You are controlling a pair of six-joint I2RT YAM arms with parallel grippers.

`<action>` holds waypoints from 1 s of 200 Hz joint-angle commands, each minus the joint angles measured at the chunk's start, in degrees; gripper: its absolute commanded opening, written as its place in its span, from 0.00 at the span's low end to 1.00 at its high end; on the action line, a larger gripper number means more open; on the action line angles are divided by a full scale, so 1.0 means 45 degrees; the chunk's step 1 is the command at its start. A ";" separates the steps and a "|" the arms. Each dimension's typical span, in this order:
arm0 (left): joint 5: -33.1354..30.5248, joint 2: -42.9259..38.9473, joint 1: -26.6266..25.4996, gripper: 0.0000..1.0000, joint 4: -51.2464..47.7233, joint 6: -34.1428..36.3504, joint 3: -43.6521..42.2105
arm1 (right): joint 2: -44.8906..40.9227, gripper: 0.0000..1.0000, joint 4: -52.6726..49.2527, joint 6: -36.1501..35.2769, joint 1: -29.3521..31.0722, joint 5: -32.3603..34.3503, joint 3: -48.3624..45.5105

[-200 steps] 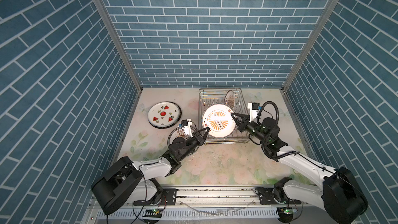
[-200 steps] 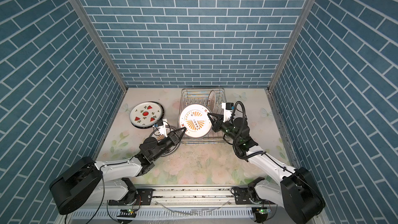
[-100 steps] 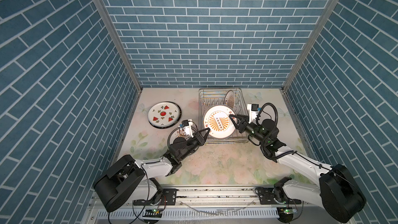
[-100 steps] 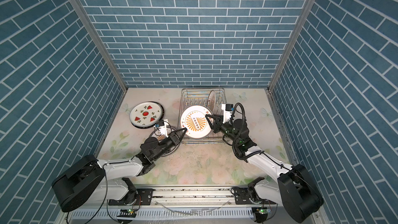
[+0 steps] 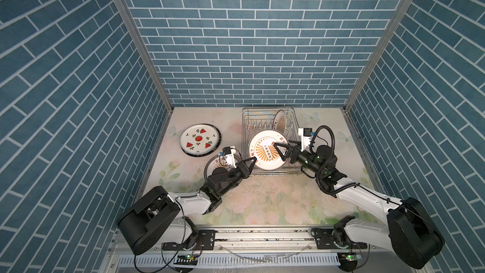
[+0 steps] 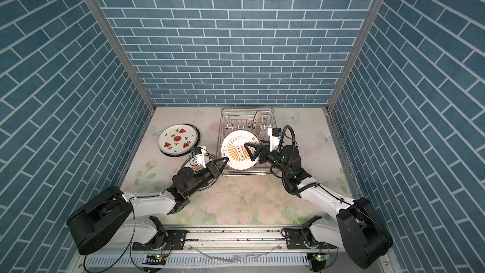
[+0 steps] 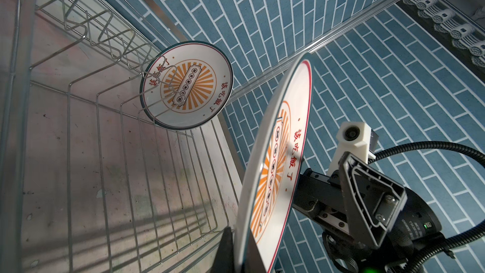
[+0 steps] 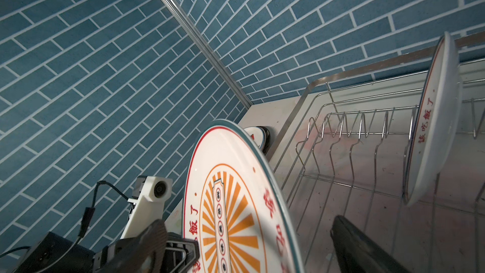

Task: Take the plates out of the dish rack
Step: 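Carry the plate toward the lettered stack with the left gripper while the right releases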

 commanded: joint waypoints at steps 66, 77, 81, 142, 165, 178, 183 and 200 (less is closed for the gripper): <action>-0.0182 -0.0426 0.0784 0.00 0.0893 0.0054 -0.0421 | -0.0614 0.96 -0.1049 -0.3298 0.1980 0.3260 0.0114; -0.0134 -0.0534 0.0824 0.00 0.1069 0.0018 -0.0539 | -0.0650 0.96 -0.1382 -0.3335 0.1970 0.3309 0.0245; -0.0132 -0.0597 0.0853 0.00 0.1127 -0.0003 -0.0594 | -0.0654 0.96 -0.1464 -0.3354 0.1965 0.3309 0.0288; -0.0903 -0.3516 0.1468 0.00 -0.1175 0.0158 -0.1488 | -0.0671 0.99 -0.0932 -0.3453 0.1955 0.3021 0.0150; -0.1571 -0.5192 0.1674 0.00 -0.4399 0.0509 -0.1132 | -0.0564 0.99 -0.0459 -0.3470 0.1978 0.2305 0.0105; -0.1409 -0.6037 0.2290 0.00 -0.5727 0.0432 -0.1041 | -0.0414 0.99 -0.0368 -0.3458 0.2025 0.2176 0.0181; -0.1294 -0.6320 0.2539 0.00 -0.5755 0.0306 -0.1205 | -0.0341 0.99 -0.0368 -0.3482 0.2086 0.2204 0.0220; -0.1225 -0.7312 0.3095 0.00 -0.5786 0.0027 -0.1742 | 0.0005 0.99 -0.0413 -0.3590 0.2249 0.2412 0.0404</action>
